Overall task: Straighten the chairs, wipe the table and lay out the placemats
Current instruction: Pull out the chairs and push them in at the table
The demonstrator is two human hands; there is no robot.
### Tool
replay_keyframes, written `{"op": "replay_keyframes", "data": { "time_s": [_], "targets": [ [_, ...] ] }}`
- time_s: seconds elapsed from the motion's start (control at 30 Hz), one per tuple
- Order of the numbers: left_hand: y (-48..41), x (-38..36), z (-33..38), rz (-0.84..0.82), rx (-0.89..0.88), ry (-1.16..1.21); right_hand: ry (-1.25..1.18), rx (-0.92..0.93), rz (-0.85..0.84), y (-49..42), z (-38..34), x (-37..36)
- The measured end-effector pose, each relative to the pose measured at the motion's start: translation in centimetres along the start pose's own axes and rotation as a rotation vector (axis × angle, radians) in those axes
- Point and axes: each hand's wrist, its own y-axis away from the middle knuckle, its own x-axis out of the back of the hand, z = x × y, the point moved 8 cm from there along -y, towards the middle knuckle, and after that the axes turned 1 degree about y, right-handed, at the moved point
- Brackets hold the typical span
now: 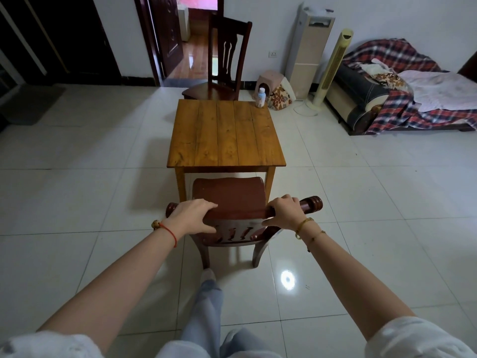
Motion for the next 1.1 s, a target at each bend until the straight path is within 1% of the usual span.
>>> {"op": "replay_keyframes", "data": {
  "time_s": [0.03,0.1,0.23,0.3,0.33,0.47,0.57,0.77,0.83,0.93,1.1],
  "targets": [
    [0.5,0.2,-0.2,-0.018,0.006,0.048,-0.027,0.005,-0.046,0.1,-0.7,0.3],
    [1.5,1.4,-0.3,0.003,0.013,0.253,-0.160,0.036,-0.093,0.5,-2.6,1.6],
    [4.2,6.6,-2.0,0.255,0.085,0.843,-0.722,0.129,0.015,0.9,-8.0,6.7],
    [5.5,9.0,-4.3,0.346,0.112,1.068,-0.870,0.148,0.075,0.6,-10.8,9.1],
    [6.1,9.9,-5.3,0.376,0.115,1.132,-0.924,0.155,0.090,0.3,-12.2,9.9],
    [8.6,13.4,-10.9,0.499,0.141,1.227,-1.099,0.210,0.096,-2.7,-18.5,12.0],
    [10.7,15.1,-17.2,0.604,0.179,1.286,-1.150,0.259,0.076,-6.2,-24.1,12.9],
    [13.8,18.6,-31.2,0.706,0.211,1.299,-1.189,0.328,0.051,-14.6,-37.1,15.1],
    [14.4,20.2,-36.6,0.720,0.228,1.268,-1.205,0.354,0.056,-17.5,-41.7,16.0],
    [14.8,22.4,-43.4,0.718,0.241,1.258,-1.213,0.369,0.066,-20.9,-46.7,17.0],
    [13.5,25.6,-52.4,0.704,0.224,1.233,-1.226,0.341,0.091,-26.9,-52.3,17.9]
  ]
}}
